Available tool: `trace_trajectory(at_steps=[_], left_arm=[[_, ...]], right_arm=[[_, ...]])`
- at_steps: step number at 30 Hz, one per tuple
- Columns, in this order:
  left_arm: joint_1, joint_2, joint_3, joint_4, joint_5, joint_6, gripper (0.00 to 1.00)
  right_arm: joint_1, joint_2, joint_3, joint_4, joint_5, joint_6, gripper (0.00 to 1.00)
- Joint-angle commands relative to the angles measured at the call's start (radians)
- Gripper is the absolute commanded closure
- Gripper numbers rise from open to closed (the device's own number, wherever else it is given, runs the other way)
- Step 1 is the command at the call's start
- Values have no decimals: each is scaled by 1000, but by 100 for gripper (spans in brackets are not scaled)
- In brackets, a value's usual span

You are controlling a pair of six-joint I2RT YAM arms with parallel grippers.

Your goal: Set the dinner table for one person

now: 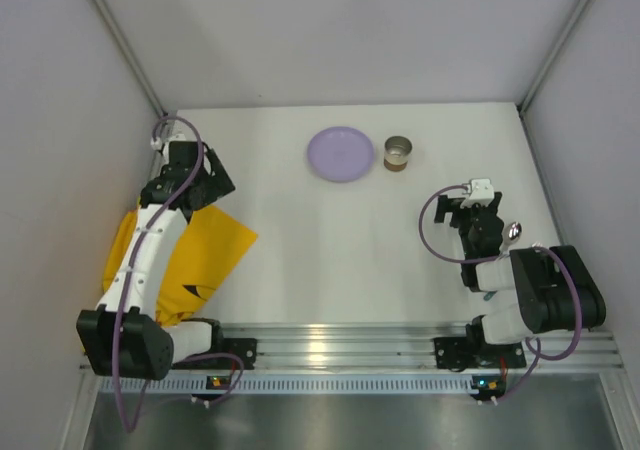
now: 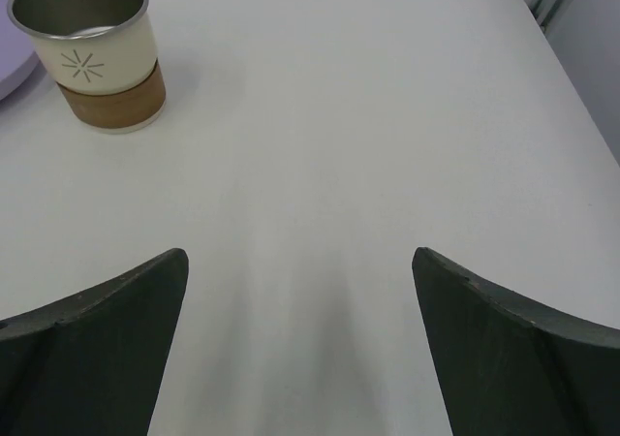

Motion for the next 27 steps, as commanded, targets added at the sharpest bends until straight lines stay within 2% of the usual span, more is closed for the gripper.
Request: trace_trajectory(at_steps=[1, 8, 18, 27], left_arm=[[3, 50, -8, -137, -30, -31, 2], [3, 223, -37, -122, 6, -16, 2], [0, 499, 42, -142, 36, -60, 4], [-2, 619, 78, -119, 21, -88, 2]], right_arm=[[-15, 1, 27, 50, -10, 12, 0], [-14, 1, 27, 49, -10, 12, 0], [-15, 1, 27, 49, -11, 11, 0], [-15, 1, 29, 47, -13, 11, 0]])
